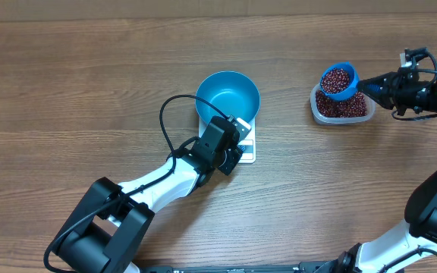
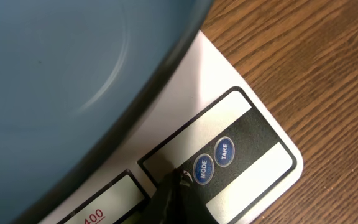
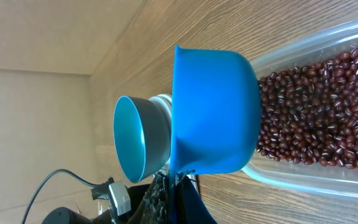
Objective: Scoop item into bowl and weigh 150g on scale
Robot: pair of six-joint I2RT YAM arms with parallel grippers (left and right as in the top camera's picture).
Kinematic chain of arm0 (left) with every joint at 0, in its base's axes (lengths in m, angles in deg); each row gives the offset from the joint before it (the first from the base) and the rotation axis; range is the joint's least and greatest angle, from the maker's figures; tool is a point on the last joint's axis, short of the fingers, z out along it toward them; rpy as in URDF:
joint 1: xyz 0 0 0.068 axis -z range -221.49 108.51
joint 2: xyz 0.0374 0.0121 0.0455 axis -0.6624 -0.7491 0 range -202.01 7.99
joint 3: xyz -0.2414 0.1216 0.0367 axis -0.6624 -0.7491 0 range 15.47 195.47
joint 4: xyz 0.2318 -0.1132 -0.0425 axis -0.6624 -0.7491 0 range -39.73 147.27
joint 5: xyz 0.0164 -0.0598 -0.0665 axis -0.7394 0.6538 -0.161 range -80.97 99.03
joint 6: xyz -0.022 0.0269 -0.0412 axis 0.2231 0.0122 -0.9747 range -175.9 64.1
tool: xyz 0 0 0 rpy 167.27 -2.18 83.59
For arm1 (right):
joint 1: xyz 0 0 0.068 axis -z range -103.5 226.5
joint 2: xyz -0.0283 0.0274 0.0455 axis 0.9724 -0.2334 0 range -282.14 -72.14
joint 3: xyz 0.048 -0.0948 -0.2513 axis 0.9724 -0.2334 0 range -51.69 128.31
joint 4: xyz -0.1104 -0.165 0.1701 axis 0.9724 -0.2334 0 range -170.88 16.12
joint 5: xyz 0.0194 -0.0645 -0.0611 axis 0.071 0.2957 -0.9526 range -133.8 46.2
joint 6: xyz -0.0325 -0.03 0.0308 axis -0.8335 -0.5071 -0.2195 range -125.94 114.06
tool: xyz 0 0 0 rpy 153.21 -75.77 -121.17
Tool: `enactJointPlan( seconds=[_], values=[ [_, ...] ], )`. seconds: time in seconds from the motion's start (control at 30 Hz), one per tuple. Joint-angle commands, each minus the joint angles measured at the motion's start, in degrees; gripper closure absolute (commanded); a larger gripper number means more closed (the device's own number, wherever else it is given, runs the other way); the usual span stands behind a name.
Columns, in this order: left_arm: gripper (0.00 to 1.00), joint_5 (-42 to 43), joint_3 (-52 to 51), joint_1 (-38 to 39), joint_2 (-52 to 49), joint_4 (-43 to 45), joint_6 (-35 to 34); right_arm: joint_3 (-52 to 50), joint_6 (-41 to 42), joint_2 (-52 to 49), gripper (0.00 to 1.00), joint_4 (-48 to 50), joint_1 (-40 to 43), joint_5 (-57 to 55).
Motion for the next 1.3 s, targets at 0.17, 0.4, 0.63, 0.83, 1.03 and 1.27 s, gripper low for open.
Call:
enactJointPlan(
  seconds=[0.17, 0.4, 0.63, 0.83, 1.03, 1.27],
  values=[
    [0.96, 0.7, 0.3, -0.3, -0.9, 0.3, 0.9, -0.2, -0.7, 0.4, 0.96, 0.3, 0.1, 1.3],
    [0.96, 0.7, 0.3, -0.3, -0.9, 0.3, 0.9, -0.2, -0.7, 0.4, 0.96, 0.3, 0.1, 1.3],
    [0.96, 0.7, 0.4, 0.0, -0.9, 0.4, 1.4, -0.2, -0.7, 0.4, 0.96, 0.3, 0.1, 1.3],
    [0.96, 0.8, 0.3, 0.0, -0.9, 0.4, 1.6, -0.2, -0.7, 0.4, 0.96, 0.3, 0.1, 1.3],
    [0.96, 1.6, 0.3, 0.0, -0.9, 0.4, 2.6, -0.2, -0.7, 0.4, 0.96, 0.3, 0.1, 1.3],
    [0.96, 2.2, 0.3, 0.0, -1.0, 0.4, 2.6, -0.2, -0.7, 0.4, 0.96, 0.3, 0.1, 1.3]
  ],
)
